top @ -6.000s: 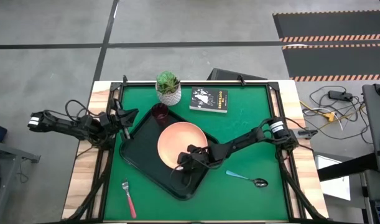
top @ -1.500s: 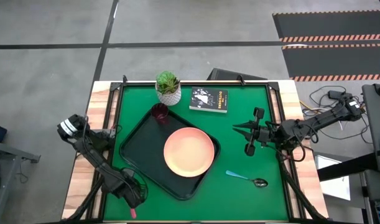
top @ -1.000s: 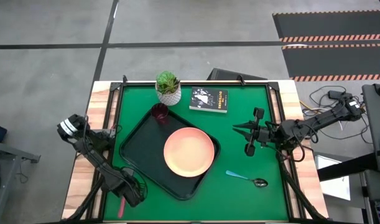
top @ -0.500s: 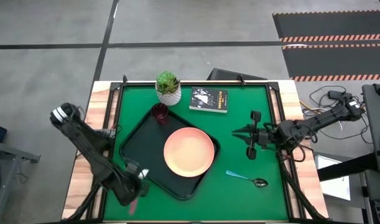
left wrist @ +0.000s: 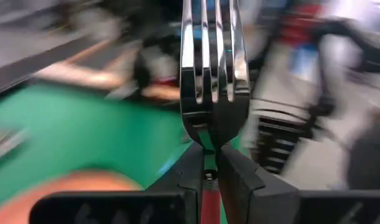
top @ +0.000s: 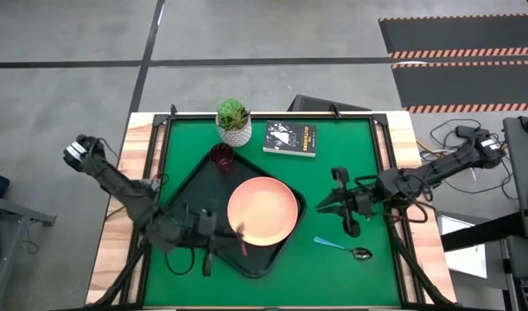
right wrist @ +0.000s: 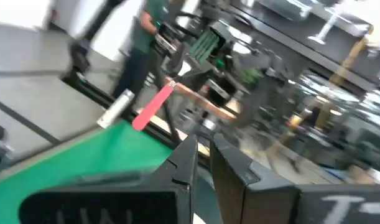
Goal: Pick and place plate/cup/fork/spoon on tray
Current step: Put the pink fork on the black tray to the bottom of the red cup
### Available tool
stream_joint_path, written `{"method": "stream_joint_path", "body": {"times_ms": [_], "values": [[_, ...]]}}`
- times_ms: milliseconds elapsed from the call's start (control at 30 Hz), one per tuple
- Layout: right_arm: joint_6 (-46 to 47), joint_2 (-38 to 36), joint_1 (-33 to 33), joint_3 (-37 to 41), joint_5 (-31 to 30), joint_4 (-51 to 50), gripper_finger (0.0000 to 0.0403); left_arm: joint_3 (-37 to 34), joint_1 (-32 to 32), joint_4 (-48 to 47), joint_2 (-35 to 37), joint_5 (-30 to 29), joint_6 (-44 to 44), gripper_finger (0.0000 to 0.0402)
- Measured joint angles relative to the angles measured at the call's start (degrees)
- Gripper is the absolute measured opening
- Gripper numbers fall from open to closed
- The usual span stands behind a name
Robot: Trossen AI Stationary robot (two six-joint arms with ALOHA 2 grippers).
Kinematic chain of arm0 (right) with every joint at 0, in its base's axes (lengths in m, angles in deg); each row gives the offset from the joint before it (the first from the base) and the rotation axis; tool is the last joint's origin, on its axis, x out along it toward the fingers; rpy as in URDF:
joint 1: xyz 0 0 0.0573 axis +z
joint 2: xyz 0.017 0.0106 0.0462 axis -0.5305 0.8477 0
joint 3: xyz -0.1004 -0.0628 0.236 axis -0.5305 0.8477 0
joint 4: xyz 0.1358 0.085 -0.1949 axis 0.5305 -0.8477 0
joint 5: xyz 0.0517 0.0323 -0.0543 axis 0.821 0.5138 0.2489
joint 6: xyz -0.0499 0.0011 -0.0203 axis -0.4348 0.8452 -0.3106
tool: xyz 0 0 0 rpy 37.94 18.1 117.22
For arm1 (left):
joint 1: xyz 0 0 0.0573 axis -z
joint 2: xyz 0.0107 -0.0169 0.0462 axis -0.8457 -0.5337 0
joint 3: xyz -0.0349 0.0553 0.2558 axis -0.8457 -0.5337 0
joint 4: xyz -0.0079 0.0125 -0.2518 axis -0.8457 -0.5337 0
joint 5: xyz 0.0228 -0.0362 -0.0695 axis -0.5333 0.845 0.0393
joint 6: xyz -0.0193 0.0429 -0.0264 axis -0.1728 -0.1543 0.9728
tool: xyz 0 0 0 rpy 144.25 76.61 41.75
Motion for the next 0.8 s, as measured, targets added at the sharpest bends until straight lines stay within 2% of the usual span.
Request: {"method": "stream_joint_path", "body": {"times_ms": [67,133,200,367,533,667,800], "values": [[1.43,3.11,-0.87,-1.36,6.18,1.49,0.0033,-1.63,-2.48,6.34,-0.87,10.24,-6.82,0.0017],[3.33,6.19,-1.97,-2.70,11.47,2.61,0.0033,-2.68,-4.76,9.44,-1.86,16.37,-9.31,0.0017],[5.27,9.39,-3.09,-4.56,13.66,2.82,0.0033,-3.29,-6.86,10.06,-2.60,17.49,-9.23,0.0017],[10.00,17.39,-5.82,-8.91,14.83,2.80,0.0033,-5.81,-11.72,15.53,-6.51,16.94,-8.07,0.0017],[15.63,23.74,-8.75,-11.38,26.03,7.02,0.0040,-5.96,-14.04,17.93,-10.49,21.30,-7.66,0.0017],[20.27,26.87,-10.97,-12.21,28.95,9.94,0.0064,-5.96,-14.35,22.83,-14.30,29.68,-8.79,0.0017],[22.99,30.79,-11.71,-13.29,29.68,12.41,0.0109,-5.85,-14.44,27.94,-17.99,31.50,-10.59,0.0017]]}}
